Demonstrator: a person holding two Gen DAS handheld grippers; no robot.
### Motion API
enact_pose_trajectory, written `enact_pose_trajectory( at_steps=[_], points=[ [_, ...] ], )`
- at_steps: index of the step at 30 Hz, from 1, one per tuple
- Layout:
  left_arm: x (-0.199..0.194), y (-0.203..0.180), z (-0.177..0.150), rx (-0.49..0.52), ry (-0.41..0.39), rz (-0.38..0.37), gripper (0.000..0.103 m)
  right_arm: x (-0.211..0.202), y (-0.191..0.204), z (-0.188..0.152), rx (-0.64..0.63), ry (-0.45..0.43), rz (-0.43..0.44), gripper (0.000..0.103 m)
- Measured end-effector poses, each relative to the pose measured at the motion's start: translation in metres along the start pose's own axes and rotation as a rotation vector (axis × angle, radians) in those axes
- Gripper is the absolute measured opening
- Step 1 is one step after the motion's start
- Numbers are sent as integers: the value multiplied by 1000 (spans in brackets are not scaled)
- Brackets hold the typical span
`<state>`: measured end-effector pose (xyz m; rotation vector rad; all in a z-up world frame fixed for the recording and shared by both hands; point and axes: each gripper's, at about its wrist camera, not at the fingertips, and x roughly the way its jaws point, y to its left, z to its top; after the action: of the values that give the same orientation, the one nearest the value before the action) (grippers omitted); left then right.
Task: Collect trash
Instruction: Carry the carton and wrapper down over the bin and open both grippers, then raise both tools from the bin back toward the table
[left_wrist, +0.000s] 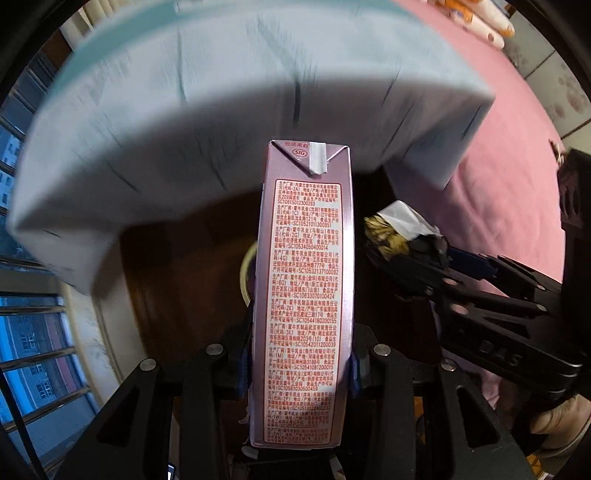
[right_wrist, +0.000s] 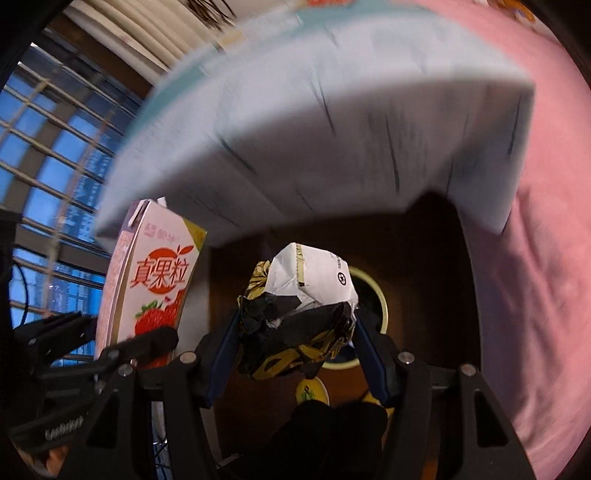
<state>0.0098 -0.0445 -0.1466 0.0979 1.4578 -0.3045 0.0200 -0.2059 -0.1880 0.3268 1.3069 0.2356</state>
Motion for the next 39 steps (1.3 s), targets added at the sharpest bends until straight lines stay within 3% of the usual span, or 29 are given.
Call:
enact_pose_trajectory(
  at_steps=[9, 15, 19, 20, 22, 25, 30, 39],
  points=[
    [150, 21, -16, 1, 133, -3, 38, 134, -46, -33, 159, 98, -80, 61],
    [221, 23, -12, 26, 142, -4, 38, 200, -79, -46, 207, 153, -103, 61],
    [253, 31, -8, 9, 136, -16, 40, 231, -82, -48, 194, 165, -111, 63],
    [258, 35, -5, 1, 132, -20, 42, 238, -84, -48, 193, 166, -108, 66],
    [267, 42, -2, -18, 131, -30, 65, 249, -88, -48, 204, 175, -99, 68],
    [275, 49, 2, -51, 120, -25, 88, 261, -94, -50, 228, 175, -97, 70],
    [278, 60, 5, -66, 101, 18, 96, 266, -96, -50, 226, 154, -100, 73],
    [251, 60, 2, -67, 47, 50, 96, 248, -93, -44, 216, 129, -94, 74]
  ],
)
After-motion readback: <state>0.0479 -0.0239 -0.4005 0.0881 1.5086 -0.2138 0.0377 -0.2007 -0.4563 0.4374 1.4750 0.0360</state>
